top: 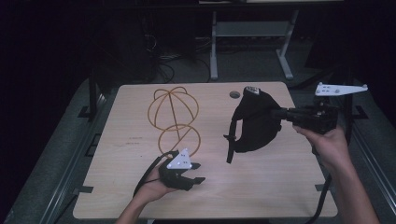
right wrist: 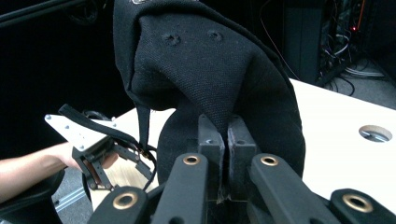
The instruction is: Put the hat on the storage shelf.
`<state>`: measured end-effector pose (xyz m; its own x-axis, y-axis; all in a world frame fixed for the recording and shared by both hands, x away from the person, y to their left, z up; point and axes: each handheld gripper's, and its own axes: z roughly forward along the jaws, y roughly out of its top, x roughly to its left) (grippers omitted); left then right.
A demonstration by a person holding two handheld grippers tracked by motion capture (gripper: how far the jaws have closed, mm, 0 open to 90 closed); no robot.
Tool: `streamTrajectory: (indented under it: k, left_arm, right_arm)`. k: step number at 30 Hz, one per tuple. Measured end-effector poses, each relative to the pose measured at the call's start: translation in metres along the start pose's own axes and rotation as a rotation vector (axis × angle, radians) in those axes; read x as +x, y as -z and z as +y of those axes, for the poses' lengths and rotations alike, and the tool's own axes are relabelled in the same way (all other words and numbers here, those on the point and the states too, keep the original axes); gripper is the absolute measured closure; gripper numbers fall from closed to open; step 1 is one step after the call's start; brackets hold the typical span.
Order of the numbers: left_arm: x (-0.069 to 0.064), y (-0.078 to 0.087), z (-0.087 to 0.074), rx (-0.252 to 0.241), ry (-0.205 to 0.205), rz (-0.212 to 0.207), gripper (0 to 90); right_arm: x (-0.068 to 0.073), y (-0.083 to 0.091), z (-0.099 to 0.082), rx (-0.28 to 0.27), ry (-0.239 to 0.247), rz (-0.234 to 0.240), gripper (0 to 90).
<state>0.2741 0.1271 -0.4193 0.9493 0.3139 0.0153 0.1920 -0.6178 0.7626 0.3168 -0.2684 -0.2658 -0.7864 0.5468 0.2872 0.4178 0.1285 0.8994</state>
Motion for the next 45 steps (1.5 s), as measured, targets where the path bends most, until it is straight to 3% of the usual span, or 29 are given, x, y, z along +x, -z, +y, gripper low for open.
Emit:
streamTrajectory:
  k: [8, 17, 33, 40, 45]
  left_arm:
    - [-0.001, -0.003, -0.001, 0.017, -0.014, 0.012, 46.7]
    - [0.001, -0.001, -0.002, 0.002, -0.007, 0.021, 46.7]
    - [0.004, -0.003, -0.003, -0.005, -0.02, 0.019, 47.0]
    - [0.005, -0.001, -0.003, -0.013, -0.029, 0.017, 47.5]
    - [0.004, -0.001, -0.003, -0.016, -0.031, 0.007, 48.0]
  right_arm:
    - [0.001, -0.009, 0.016, 0.006, 0.011, 0.008, 87.0]
    - [0.013, -0.02, 0.053, 0.003, 0.067, 0.028, 87.1]
    - [0.03, -0.066, 0.101, 0.046, 0.121, 0.091, 87.0]
    - [0.044, -0.089, 0.12, 0.07, 0.156, 0.119, 87.1]
    - [0.049, -0.113, 0.13, 0.119, 0.168, 0.122, 87.1]
